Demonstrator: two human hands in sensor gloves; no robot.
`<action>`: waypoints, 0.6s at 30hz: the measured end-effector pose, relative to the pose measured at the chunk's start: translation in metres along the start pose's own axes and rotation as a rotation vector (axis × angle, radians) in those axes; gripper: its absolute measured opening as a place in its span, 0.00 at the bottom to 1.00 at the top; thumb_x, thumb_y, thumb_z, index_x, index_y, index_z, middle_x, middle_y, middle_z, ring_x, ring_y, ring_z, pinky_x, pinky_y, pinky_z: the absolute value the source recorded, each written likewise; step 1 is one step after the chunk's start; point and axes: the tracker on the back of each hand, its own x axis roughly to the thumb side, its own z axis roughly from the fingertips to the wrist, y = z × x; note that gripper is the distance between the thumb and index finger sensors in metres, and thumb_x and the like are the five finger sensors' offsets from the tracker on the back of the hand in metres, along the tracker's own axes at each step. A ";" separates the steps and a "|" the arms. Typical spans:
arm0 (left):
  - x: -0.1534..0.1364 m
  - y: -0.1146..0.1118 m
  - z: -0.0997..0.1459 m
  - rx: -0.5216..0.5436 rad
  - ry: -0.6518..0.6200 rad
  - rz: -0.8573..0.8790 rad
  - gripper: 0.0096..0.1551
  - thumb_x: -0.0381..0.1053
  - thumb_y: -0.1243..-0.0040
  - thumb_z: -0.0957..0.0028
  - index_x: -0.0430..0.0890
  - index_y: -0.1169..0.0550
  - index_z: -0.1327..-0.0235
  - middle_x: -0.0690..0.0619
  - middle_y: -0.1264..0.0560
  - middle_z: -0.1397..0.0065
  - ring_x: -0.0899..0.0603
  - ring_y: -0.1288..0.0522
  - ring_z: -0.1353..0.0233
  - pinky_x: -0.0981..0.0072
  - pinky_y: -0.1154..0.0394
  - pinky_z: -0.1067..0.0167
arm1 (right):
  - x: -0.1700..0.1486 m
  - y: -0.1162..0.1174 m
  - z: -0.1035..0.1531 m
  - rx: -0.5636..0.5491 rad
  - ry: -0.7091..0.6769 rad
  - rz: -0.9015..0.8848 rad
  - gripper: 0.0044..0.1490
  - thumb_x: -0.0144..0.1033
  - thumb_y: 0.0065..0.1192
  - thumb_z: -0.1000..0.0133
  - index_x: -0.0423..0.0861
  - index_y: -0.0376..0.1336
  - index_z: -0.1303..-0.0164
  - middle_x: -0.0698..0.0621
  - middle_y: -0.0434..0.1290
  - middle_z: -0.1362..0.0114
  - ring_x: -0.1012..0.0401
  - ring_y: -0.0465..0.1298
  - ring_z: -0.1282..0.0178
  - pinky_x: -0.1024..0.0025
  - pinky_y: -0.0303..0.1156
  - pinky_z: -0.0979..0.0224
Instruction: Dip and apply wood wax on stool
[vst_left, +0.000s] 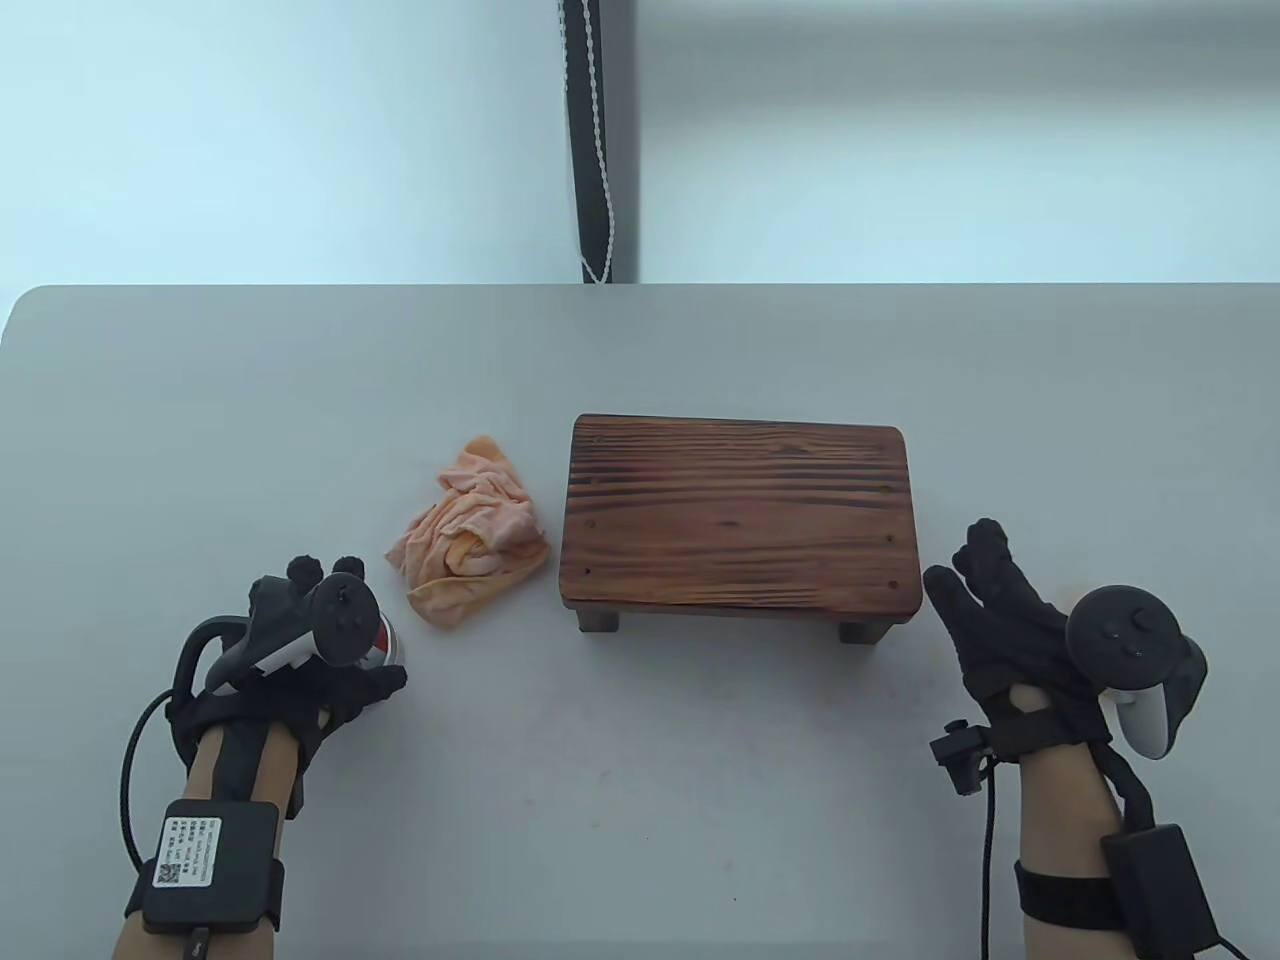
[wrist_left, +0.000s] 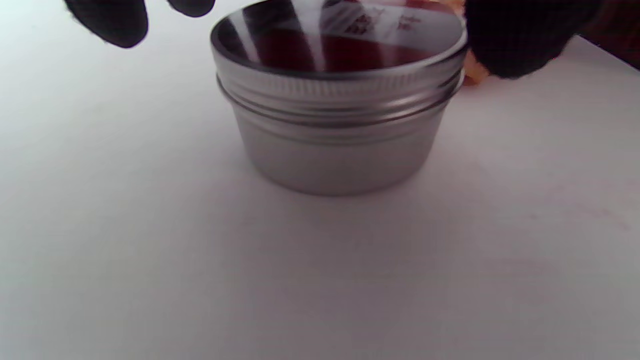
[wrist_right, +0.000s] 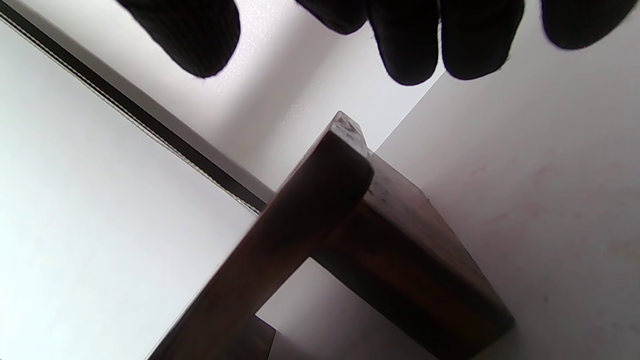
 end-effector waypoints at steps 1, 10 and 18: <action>0.000 -0.003 -0.002 -0.012 0.009 0.007 0.56 0.64 0.40 0.40 0.38 0.55 0.18 0.26 0.56 0.13 0.17 0.52 0.17 0.16 0.39 0.27 | -0.001 0.000 0.000 -0.001 0.002 -0.002 0.56 0.51 0.61 0.36 0.24 0.46 0.16 0.16 0.63 0.19 0.17 0.63 0.24 0.15 0.59 0.36; 0.006 -0.005 -0.005 0.056 0.016 -0.097 0.65 0.68 0.36 0.47 0.29 0.52 0.21 0.21 0.51 0.18 0.12 0.43 0.24 0.26 0.26 0.38 | -0.003 0.001 -0.001 0.009 0.018 0.000 0.56 0.51 0.61 0.36 0.24 0.46 0.16 0.16 0.63 0.19 0.17 0.63 0.24 0.15 0.59 0.36; 0.019 0.031 0.026 0.192 -0.059 -0.104 0.65 0.70 0.36 0.48 0.29 0.50 0.20 0.21 0.50 0.18 0.13 0.41 0.25 0.28 0.25 0.40 | -0.004 0.000 -0.002 0.008 0.015 -0.003 0.56 0.51 0.61 0.36 0.24 0.45 0.16 0.16 0.62 0.19 0.17 0.63 0.24 0.15 0.59 0.36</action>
